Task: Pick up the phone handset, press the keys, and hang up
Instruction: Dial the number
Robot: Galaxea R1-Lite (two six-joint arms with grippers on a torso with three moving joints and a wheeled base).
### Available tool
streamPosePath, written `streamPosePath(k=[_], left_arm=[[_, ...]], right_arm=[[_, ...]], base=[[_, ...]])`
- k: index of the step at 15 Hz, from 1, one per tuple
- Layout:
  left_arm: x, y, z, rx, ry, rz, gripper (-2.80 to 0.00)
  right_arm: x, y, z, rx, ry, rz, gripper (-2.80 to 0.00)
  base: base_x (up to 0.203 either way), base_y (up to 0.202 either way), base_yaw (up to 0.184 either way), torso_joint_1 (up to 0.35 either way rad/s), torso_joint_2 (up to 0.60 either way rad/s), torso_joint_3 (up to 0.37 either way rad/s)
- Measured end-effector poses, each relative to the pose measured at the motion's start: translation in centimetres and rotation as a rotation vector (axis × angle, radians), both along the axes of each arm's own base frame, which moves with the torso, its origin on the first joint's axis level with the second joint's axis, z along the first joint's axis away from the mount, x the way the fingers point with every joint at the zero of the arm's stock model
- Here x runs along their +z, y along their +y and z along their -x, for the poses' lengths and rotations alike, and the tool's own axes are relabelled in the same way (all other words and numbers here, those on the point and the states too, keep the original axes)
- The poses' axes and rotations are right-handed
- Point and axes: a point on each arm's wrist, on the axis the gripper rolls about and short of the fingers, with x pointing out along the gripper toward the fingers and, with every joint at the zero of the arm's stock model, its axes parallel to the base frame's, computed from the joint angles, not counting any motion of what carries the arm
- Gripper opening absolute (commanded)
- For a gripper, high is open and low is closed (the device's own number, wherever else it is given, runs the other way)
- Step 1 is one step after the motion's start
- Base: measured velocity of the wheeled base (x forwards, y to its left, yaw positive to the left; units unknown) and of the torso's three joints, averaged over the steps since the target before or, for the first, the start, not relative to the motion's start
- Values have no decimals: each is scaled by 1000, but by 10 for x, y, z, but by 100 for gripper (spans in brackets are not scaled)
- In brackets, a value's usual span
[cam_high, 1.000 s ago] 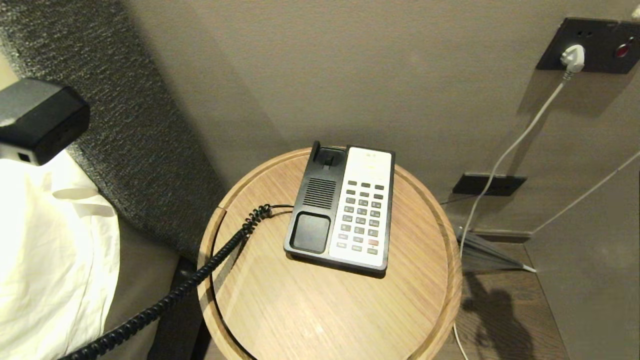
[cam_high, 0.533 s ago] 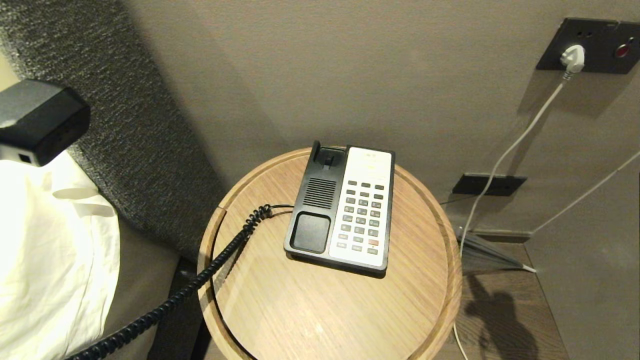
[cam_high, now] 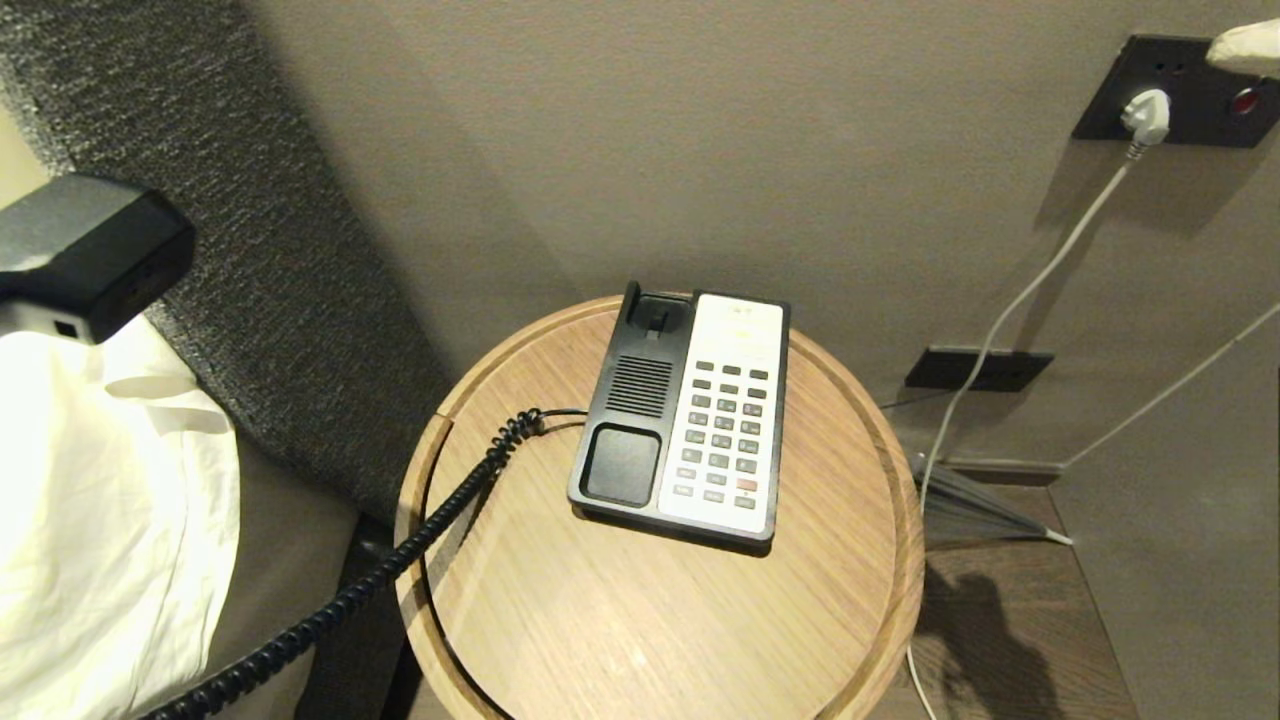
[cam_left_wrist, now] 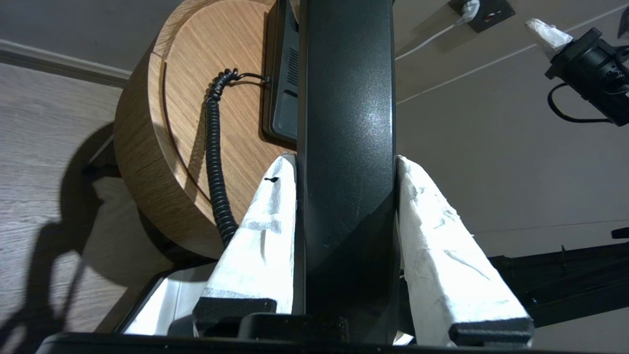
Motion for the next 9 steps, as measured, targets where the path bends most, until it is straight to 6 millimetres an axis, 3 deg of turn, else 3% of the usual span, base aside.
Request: streamPosePath(k=[4,9], left_arm=[[-4,-1,-1,-1,8,-11,-280],[-4,-2,-1,-1,11,-14,-280]], right_arm=[[-30,49,-13,239,141,-8,-280],[-78,99,-35,360,312,55,-280]], base=[[0,0,0,0,0,0],[0,0,0,0,0,0]])
